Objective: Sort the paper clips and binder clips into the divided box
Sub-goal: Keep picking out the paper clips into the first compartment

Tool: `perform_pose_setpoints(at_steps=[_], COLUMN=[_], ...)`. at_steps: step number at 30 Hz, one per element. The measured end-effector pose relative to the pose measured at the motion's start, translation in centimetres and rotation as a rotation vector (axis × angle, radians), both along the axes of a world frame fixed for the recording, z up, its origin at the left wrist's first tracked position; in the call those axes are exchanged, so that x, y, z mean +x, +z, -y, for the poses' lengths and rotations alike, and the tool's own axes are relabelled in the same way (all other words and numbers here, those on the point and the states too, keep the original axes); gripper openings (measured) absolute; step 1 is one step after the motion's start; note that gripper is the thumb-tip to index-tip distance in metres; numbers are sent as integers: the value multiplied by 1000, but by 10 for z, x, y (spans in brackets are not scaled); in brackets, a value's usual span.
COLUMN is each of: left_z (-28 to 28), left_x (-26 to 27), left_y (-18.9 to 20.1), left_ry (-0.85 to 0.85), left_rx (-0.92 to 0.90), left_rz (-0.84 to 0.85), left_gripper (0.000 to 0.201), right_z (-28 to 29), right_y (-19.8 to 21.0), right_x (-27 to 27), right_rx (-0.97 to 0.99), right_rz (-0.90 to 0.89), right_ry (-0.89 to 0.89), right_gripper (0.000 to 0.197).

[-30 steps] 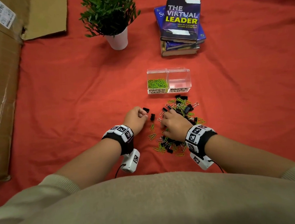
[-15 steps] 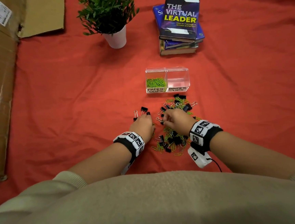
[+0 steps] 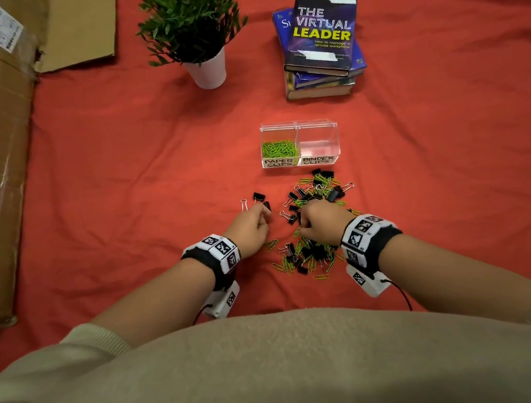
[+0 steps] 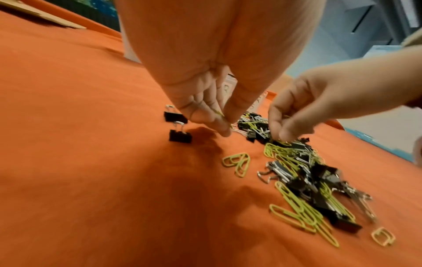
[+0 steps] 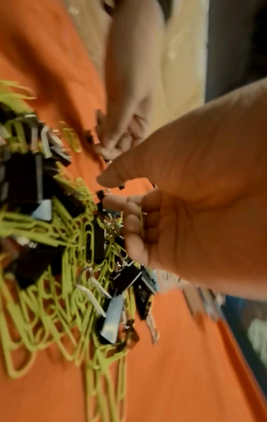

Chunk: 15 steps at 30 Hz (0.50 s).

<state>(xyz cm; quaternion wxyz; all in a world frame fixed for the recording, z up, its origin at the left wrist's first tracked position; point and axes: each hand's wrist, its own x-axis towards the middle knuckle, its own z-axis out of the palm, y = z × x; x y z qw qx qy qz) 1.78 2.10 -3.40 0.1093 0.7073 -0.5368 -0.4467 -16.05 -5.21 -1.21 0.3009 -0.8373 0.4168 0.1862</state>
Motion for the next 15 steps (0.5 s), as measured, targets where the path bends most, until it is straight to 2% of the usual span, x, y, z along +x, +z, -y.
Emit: perform_pose_setpoints(at_steps=[3,5,10,13,15], left_z=[-1,-2,-9,-13,-14], left_x=[3,-1,-10,-12,-12], left_y=[6,9,0,-4,-5], left_ry=[65,44,-161,-328,-357], left_rx=[76,102,38,-2,-11], left_rz=[-14,0,183,307,332], left_gripper=[25,27,17,22,20], right_z=[-11,-16,-22,-22,-22], right_y=[-6,-10,-24,-27,-30], right_x=[2,5,6,4,3], right_rx=[-132,-159,-188,-191,-191], right_rz=[-52,-48,-14,-27,-29], right_ry=[99,108,162,220,233], right_gripper=[34,39,28,30,31])
